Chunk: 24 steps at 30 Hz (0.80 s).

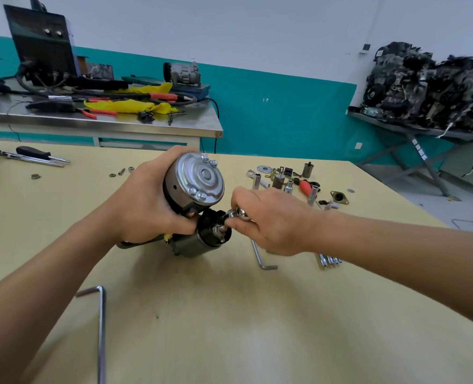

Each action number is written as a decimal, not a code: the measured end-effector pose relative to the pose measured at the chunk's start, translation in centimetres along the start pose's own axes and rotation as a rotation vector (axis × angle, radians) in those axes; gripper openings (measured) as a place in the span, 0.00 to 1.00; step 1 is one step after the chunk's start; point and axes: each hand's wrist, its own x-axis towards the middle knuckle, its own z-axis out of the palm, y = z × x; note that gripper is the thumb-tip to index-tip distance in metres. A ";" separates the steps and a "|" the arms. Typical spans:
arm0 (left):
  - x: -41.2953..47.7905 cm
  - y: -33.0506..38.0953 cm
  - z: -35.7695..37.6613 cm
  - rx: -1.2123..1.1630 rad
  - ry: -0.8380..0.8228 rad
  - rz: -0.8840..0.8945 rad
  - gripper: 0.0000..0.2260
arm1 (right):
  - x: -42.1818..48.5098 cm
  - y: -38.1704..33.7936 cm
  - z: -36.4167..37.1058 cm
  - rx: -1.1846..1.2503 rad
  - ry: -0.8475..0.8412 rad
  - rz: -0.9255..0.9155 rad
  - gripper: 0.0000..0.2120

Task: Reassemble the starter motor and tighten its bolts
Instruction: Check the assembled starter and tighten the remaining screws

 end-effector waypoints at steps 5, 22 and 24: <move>0.0 0.2 0.0 -0.008 -0.005 0.006 0.34 | -0.1 -0.9 0.2 0.096 0.051 0.065 0.14; -0.1 0.5 -0.3 -0.019 -0.045 -0.032 0.35 | 3.6 7.0 -2.9 0.853 -0.113 0.768 0.20; 0.0 0.5 -0.4 -0.016 -0.050 -0.039 0.36 | 4.6 7.5 -1.5 0.817 -0.324 0.861 0.16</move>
